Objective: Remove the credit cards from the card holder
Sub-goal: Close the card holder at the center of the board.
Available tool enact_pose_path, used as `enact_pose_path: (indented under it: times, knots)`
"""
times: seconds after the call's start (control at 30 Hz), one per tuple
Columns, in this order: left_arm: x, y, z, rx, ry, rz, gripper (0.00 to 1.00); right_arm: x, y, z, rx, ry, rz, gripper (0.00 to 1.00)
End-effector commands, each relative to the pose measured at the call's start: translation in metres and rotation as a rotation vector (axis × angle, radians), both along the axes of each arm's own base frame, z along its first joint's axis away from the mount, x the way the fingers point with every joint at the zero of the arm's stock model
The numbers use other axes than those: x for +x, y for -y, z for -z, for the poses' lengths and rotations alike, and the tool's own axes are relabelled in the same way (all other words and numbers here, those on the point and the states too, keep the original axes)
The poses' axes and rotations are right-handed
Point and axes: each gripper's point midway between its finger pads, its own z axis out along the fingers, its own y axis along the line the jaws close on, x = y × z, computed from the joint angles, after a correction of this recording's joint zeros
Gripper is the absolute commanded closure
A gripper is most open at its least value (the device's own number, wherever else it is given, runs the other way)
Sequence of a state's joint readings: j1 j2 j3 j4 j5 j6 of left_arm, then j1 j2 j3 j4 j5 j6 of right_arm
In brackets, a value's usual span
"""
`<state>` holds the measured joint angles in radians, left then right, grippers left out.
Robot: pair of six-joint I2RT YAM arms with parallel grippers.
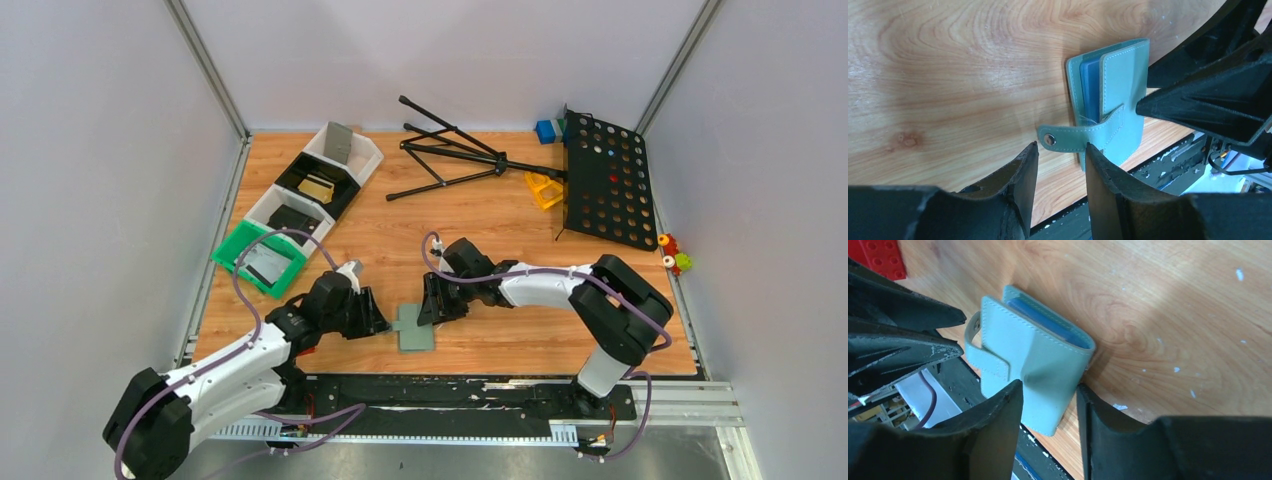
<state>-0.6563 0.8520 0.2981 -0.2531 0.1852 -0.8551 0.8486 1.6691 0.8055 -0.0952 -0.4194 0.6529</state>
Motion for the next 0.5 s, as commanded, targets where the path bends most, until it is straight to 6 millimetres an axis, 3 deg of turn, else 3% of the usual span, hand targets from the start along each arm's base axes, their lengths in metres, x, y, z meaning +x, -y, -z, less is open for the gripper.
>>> enact_pose_path:
  times: [0.0,0.27,0.47]
  knots:
    - [0.009,0.004,-0.003,0.012,0.044,0.019,0.53,0.007,-0.002,0.006,-0.027,0.011,0.026,0.59]
    - [0.018,-0.009,-0.008,0.082,0.08,-0.02,0.53,0.021,-0.003,0.006,-0.033,0.03,0.056,0.98]
    - [0.03,-0.03,-0.025,0.163,0.171,-0.096,0.5,0.051,0.016,0.008,-0.061,0.063,0.14,1.0]
